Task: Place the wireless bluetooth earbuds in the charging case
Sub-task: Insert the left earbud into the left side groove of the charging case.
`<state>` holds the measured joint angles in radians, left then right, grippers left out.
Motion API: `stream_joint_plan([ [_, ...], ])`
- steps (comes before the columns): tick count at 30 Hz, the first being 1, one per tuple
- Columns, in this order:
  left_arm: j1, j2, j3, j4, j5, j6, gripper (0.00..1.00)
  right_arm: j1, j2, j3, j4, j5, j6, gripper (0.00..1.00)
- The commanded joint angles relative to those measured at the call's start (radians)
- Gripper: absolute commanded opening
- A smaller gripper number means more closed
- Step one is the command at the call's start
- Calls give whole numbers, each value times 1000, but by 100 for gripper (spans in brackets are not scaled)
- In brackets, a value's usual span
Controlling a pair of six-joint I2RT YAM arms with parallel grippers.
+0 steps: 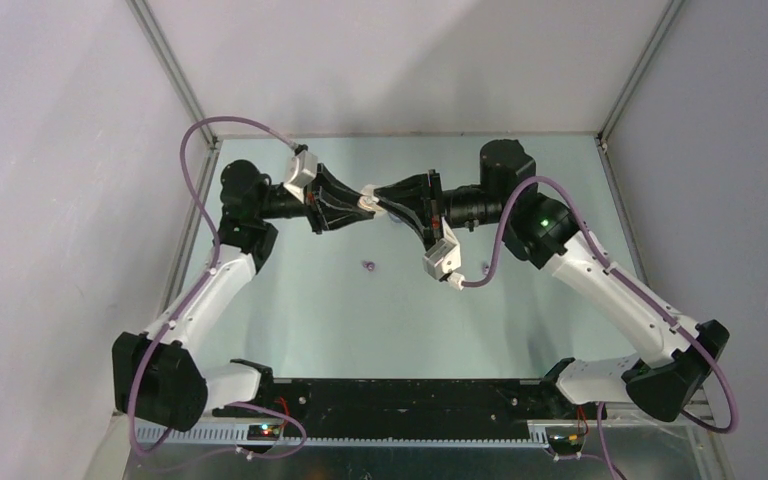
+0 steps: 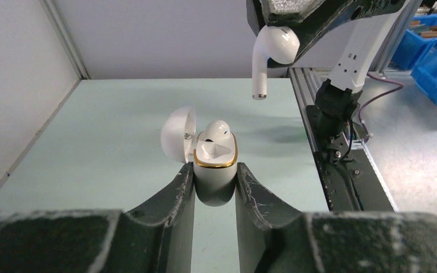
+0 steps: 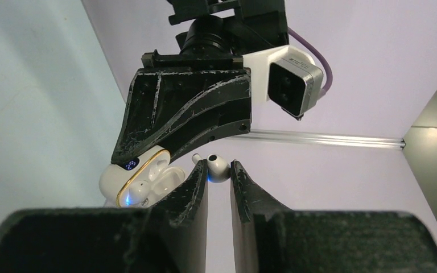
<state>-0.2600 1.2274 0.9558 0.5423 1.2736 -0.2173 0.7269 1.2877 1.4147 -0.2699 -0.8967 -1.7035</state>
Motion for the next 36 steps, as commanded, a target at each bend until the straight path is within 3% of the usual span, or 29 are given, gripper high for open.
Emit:
stream_joint_plan([
  [1,-6,-44,67,-251,33,205,0,-1,16,10,-36,-2,-149,0],
  [3,-5,-46,104,-373,35,329,0,-1,19,10,-32,4,-165,0],
  [6,-6,-45,123,-463,39,378,0,-2,21,10,-40,0,-200,0],
  [24,-8,-40,154,-504,64,393,0,10,45,10,-150,19,-350,0],
  [36,-15,-53,158,-536,59,429,0,27,63,10,-139,45,-344,0],
])
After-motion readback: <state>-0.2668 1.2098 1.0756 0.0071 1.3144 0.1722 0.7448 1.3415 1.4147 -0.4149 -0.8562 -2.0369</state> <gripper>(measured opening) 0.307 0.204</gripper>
